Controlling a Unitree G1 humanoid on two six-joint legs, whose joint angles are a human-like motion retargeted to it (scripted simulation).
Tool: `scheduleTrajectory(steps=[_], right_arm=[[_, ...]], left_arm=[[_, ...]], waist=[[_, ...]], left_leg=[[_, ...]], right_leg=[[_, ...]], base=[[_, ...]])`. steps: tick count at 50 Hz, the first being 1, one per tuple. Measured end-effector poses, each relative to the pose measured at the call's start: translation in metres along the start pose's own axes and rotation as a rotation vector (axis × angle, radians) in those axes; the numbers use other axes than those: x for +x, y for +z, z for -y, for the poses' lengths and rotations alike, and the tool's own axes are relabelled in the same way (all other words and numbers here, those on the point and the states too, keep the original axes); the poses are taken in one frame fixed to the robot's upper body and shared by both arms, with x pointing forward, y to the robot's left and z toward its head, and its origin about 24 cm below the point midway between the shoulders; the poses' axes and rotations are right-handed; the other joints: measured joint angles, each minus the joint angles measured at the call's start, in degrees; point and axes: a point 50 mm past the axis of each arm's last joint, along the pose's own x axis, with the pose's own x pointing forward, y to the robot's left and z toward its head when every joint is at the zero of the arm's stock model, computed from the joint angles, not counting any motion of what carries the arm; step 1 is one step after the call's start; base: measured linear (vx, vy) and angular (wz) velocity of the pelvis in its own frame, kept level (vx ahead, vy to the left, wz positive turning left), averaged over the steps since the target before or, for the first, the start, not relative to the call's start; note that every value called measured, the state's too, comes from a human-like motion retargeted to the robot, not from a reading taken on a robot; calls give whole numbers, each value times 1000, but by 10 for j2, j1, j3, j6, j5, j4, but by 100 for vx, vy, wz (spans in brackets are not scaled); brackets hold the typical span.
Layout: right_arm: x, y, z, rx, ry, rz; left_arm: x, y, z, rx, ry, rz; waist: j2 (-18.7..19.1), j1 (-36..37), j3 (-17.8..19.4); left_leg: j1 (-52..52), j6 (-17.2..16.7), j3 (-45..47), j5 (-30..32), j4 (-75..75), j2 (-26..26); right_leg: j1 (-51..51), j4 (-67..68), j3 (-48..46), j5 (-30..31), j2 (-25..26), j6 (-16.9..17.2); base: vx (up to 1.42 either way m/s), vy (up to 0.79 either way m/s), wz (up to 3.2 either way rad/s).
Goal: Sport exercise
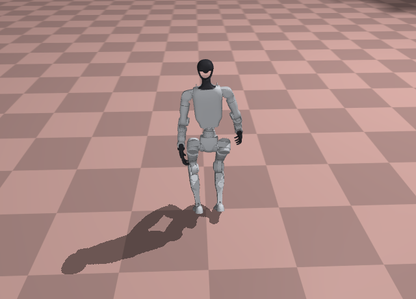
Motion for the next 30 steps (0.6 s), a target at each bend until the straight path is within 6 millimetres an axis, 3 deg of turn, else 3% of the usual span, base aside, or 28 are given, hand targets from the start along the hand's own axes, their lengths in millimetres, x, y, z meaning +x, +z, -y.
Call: scheduleTrajectory(steps=[4,9,11,14,15,17,19,21,23,26,28,30], right_arm=[[-9,-44,2,21,-17,-182],[-23,-85,-3,-11,-4,-340],[-25,-90,-7,-32,11,-365],[-31,-101,-14,-40,36,-401],[-32,-104,-16,-36,43,-407],[-31,-100,-19,-32,56,-386],[-26,-90,-21,-24,63,-336],[-19,-73,-22,-13,54,-259],[-11,-47,-19,-4,27,-154],[1,4,-9,-13,-30,39],[6,44,-3,-25,-64,169],[7,74,-5,-30,-65,269]], left_arm=[[0,37,-6,-37,71,135],[-12,102,-22,50,179,350],[-22,135,-31,101,236,445],[-29,153,-33,92,268,511],[-28,151,-31,74,266,509],[-19,134,-23,43,233,449],[-10,111,-16,41,194,358],[-4,87,-13,53,163,265],[-2,67,-12,59,137,191],[0,44,-12,69,106,116],[0,35,-11,88,86,81],[1,35,-8,123,61,71]], waist=[[-6,-44,20],[-18,-89,69],[-37,-105,94],[-36,-107,98],[-26,-103,95],[-18,-98,77],[-17,-94,57],[-11,-76,43],[1,-45,36],[3,-6,40],[6,9,52],[9,12,63]], left_leg=[[90,6,-2,-42,-85,-83],[150,48,2,-248,-101,-141],[171,67,9,-283,-130,-170],[189,73,5,-267,-159,-170],[197,68,0,-251,-168,-162],[193,39,-13,-153,-182,-148],[160,17,-8,-60,-153,-124],[108,4,-6,-34,-72,-86],[53,5,-9,-49,49,-27],[-19,32,-20,-114,229,43],[-55,51,-33,-157,294,71],[-61,55,-36,-162,284,68]], right_leg=[[-13,90,2,-33,-46,1],[-75,292,-2,-110,-111,15],[-99,353,16,-128,-139,16],[-99,362,15,-133,-140,4],[-86,341,5,-129,-130,0],[-51,268,-7,-109,-109,-18],[-15,184,-15,-90,-92,-30],[23,110,-29,-92,-70,-33],[58,51,-47,-116,-36,-41],[87,25,-60,-257,-8,-56],[96,23,-61,-332,8,-69],[99,17,-43,-336,26,-68]], base=[[-1,9,0],[-7,8,6],[-5,5,48],[1,0,-4],[7,-5,-38],[6,-12,-17],[1,-14,2],[-3,-9,-45],[-4,-6,-102],[-5,-3,-117],[-4,2,-106],[-2,9,-98]])
